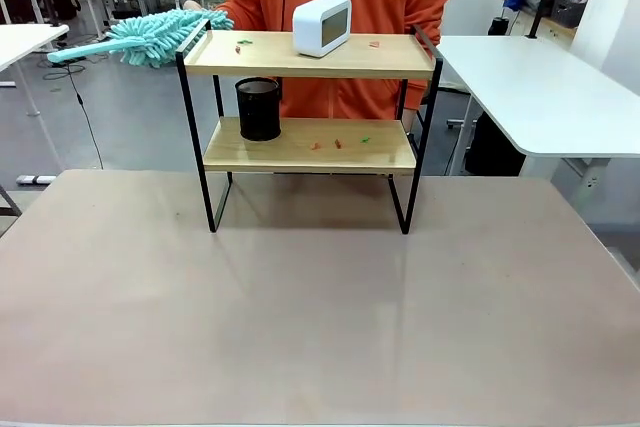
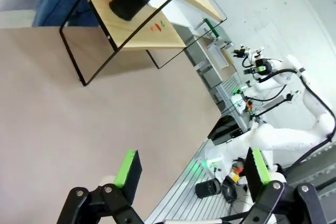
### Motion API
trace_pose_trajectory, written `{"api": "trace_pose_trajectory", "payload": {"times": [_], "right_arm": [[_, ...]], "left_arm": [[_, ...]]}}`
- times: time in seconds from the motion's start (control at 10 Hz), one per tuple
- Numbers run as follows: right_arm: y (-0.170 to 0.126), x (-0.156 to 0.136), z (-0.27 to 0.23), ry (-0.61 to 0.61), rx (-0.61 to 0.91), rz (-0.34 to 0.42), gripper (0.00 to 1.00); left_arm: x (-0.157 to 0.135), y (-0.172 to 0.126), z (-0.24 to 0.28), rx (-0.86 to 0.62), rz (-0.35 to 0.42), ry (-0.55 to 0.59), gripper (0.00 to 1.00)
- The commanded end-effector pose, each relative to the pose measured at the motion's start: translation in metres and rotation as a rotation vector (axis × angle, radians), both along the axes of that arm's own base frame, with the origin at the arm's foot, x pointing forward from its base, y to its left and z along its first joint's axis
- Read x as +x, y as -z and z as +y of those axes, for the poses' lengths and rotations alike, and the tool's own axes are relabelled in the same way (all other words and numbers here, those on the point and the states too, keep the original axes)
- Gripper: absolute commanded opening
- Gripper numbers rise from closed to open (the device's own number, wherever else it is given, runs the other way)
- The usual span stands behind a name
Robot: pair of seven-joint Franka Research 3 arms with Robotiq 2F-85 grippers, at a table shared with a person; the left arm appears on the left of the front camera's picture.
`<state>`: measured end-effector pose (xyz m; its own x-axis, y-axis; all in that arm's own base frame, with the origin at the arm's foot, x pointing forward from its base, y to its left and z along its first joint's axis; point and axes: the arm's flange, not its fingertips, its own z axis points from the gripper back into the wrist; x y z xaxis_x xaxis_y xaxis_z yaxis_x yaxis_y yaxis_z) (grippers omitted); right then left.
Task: Clean the shelf.
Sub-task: Pick up the Duster from the human.
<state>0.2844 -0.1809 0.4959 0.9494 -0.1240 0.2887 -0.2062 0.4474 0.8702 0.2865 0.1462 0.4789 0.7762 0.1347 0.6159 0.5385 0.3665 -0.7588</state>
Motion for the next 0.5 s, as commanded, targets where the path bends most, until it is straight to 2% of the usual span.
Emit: {"api": "trace_pose_trajectory", "payload": {"times": [0.0,0.2,0.4], "right_arm": [[-0.001,0.001,0.002,-0.008,0.014,-0.036,1.0],[-0.001,0.001,0.002,-0.008,0.014,-0.036,1.0],[-0.001,0.001,0.002,-0.008,0.014,-0.036,1.0]], "left_arm": [[0.042,-0.027,0.013,-0.139,0.156,0.062,1.0],[0.106,-0.059,0.029,-0.254,0.254,0.114,1.0],[0.16,-0.068,0.022,-0.271,0.364,0.16,1.0]]}}
